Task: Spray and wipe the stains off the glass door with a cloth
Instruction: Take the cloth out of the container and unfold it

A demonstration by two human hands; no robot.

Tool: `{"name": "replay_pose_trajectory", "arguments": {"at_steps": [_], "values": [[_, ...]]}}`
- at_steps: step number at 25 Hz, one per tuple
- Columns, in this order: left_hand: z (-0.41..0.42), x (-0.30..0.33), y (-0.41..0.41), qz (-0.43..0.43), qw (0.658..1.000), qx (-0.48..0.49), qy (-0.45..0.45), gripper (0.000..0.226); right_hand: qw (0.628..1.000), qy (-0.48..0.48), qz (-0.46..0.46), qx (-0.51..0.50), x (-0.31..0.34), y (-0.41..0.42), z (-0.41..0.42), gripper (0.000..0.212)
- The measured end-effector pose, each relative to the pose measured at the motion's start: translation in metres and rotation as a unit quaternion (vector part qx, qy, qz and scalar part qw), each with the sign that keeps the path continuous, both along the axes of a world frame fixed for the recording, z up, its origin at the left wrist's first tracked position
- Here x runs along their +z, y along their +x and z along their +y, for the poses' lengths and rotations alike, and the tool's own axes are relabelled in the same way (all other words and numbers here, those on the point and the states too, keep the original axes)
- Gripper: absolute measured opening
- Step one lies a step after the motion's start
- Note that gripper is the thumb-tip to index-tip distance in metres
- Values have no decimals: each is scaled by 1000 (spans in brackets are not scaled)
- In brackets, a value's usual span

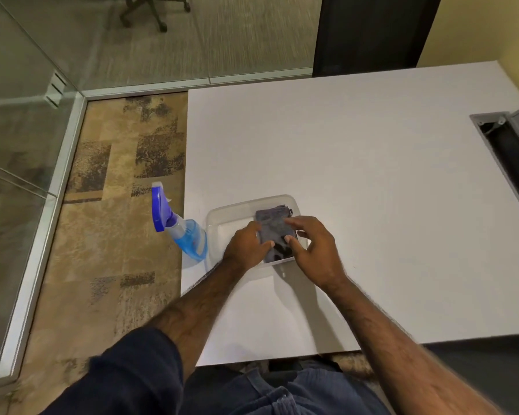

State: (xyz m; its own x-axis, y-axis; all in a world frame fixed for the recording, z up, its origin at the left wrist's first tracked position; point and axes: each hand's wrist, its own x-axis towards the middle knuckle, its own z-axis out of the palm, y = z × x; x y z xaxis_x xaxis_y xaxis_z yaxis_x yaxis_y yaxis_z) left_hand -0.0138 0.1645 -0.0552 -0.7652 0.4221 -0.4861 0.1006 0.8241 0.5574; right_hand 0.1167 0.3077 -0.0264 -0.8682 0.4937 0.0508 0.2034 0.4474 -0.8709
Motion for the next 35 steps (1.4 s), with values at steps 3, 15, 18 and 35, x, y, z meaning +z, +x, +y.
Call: {"name": "replay_pose_trajectory", "arguments": {"at_steps": [3,15,18,35], "values": [[16,0,-2,-44,996,79,24,62,1000,-21,22,-7,3,4,4,36],[22,33,-8,-208,926,267,169,39,997,-38,34,52,26,18,21,40],[12,63,-6,-233,909,281,201,18,994,-17,36,101,35,19,21,53],[-60,143,34,-217,913,185,293,27,986,-69,37,145,116,5,-9,19]]}}
